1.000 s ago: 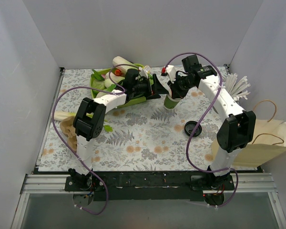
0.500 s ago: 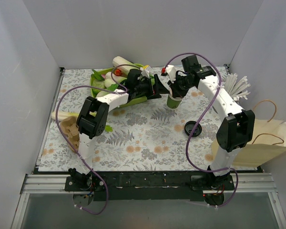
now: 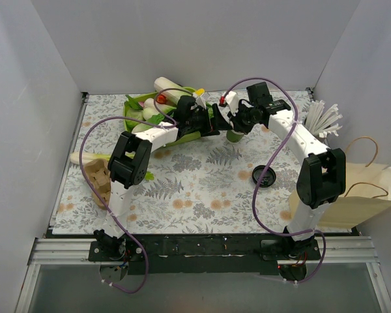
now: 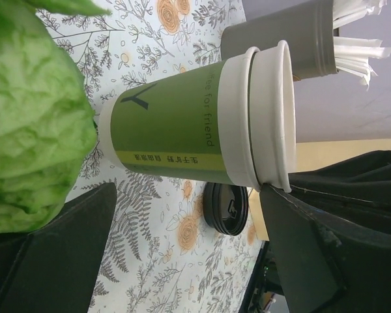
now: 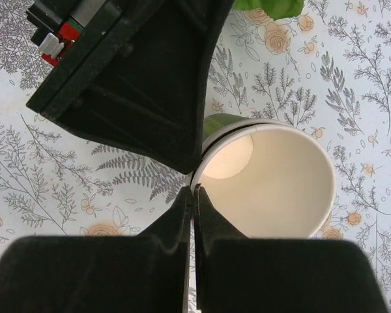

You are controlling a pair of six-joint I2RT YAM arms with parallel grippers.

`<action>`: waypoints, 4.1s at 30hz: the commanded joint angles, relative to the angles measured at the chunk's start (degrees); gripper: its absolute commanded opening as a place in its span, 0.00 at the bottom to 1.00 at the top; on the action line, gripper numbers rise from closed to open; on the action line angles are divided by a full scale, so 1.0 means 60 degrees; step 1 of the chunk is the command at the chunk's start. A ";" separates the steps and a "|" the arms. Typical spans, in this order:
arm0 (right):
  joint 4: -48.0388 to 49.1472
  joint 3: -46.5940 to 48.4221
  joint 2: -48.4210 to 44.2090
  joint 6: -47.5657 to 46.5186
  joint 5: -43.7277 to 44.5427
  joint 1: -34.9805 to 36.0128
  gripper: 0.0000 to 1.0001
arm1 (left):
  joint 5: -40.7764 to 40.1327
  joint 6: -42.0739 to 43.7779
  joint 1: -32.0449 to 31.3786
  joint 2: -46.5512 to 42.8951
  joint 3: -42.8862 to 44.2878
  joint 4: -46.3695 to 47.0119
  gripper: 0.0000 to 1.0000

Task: Pack the takeout coffee

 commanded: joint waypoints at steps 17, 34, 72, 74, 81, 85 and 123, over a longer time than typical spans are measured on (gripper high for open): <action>-0.0381 0.1230 -0.0849 0.0295 -0.0471 0.0265 0.01 | -0.0807 0.0571 -0.0043 0.0126 0.0379 -0.0630 0.93; 0.0322 0.0044 -0.1245 0.0119 0.0174 0.0265 0.01 | -0.0720 0.0455 0.0235 -0.1321 0.0132 -0.1582 0.93; 0.1011 -0.0762 -0.1538 0.4601 -0.0442 -0.0057 0.01 | -0.0719 -0.2753 -0.0600 -0.2278 -0.3694 0.3735 0.83; 0.1010 -0.0732 -0.1509 0.4660 -0.0427 -0.0057 0.01 | -0.0676 -0.2871 -0.0614 -0.2160 -0.3635 0.3808 0.84; 0.1010 -0.0527 -0.1421 0.4719 -0.0412 -0.0057 0.01 | -0.0778 -0.3149 -0.0599 -0.1881 -0.3459 0.3881 0.84; 0.1010 -0.0571 -0.1421 0.4719 -0.0310 -0.0057 0.01 | -0.0602 -0.3340 -0.0599 -0.1866 -0.3561 0.4262 0.85; 0.0497 -0.0160 -0.1171 0.5583 -0.0821 0.0134 0.01 | -0.1714 -0.5171 -0.0614 -0.0944 -0.3680 0.3942 0.93</action>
